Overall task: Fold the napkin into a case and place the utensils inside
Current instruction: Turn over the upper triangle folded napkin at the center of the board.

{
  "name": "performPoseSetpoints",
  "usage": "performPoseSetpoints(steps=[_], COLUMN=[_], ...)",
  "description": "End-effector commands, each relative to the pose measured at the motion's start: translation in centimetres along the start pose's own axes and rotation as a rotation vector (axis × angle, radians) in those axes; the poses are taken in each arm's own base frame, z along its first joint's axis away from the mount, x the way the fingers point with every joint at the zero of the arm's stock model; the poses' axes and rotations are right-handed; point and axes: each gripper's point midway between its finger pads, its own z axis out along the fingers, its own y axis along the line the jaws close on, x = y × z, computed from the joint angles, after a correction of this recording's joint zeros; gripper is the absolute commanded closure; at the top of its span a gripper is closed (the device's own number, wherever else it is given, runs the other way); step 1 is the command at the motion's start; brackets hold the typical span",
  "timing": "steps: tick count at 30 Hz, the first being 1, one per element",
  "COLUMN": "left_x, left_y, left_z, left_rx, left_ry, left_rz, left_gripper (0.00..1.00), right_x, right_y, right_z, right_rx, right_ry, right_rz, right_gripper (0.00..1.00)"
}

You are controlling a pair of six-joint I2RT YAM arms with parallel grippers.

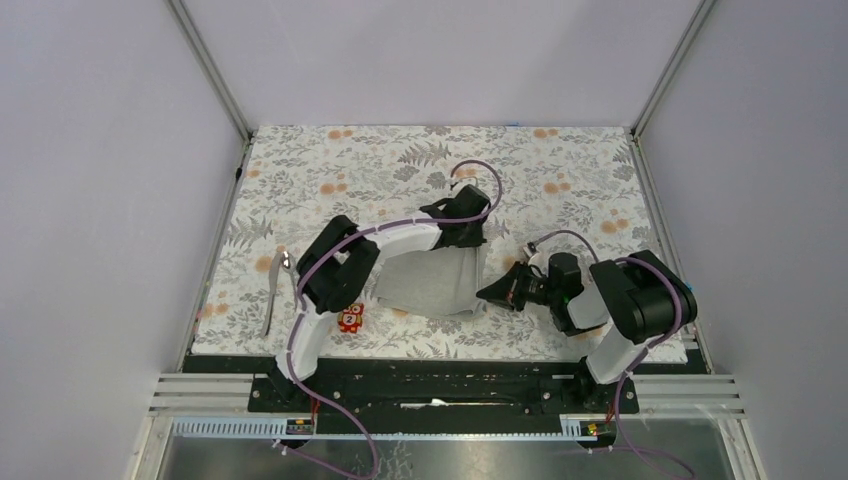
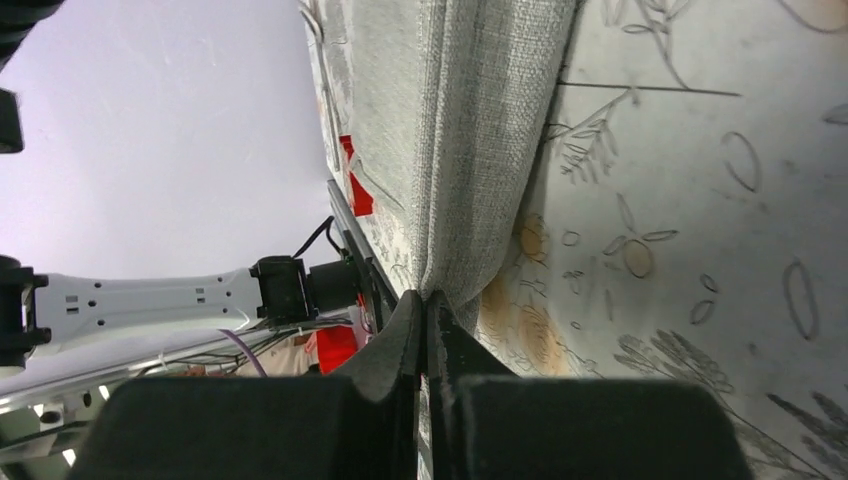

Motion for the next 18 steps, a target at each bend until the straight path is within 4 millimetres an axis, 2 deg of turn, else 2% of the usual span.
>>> performPoseSetpoints(steps=[1, 4, 6, 7, 8, 9, 12, 14, 16, 18], left_x=[-7.3, -6.5, -5.9, -5.9, -5.4, -5.2, -5.6, -5.2, -4.0, -1.7], left_y=[-5.8, -6.6, -7.2, -7.7, -8.2, -8.8, -9.9, -9.9, -9.2, -8.1], left_z=[-1.0, -0.5, -0.6, -1.0, -1.5, -2.4, -6.9, -9.7, -11.5, -12.5], left_rx=[0.171, 0.221, 0.259, 0.283, 0.323, 0.363, 0.451, 0.487, 0.501, 0.513], left_ry=[-0.222, -0.183, -0.152, -0.137, -0.1, -0.07, -0.05, -0.041, -0.009, 0.048], left_rz=[-0.004, 0.011, 0.023, 0.029, 0.035, 0.041, 0.068, 0.093, 0.103, 0.087], left_gripper=[1.0, 0.99, 0.88, 0.79, 0.72, 0.66, 0.41, 0.3, 0.27, 0.27], right_x=[2.7, 1.7, 1.2, 0.8, 0.2, -0.4, -1.9, -3.6, -5.3, -6.8], right_y=[-1.3, -3.3, -3.8, -3.9, -4.3, -4.3, -4.1, -2.4, -1.2, -0.4], right_z=[-1.0, -1.4, -2.0, -2.4, -2.9, -3.6, -6.0, -6.4, -6.2, -5.4], right_rx=[0.054, 0.208, 0.289, 0.327, 0.391, 0.448, 0.614, 0.612, 0.584, 0.531], right_ry=[0.138, 0.106, 0.099, 0.085, 0.062, 0.048, -0.003, -0.084, -0.135, -0.146], right_rz=[-0.022, -0.078, -0.109, -0.128, -0.138, -0.157, -0.202, -0.237, -0.245, -0.221], right_gripper=[1.0, 1.0, 0.96, 0.86, 0.7, 0.6, 0.54, 0.47, 0.42, 0.41])
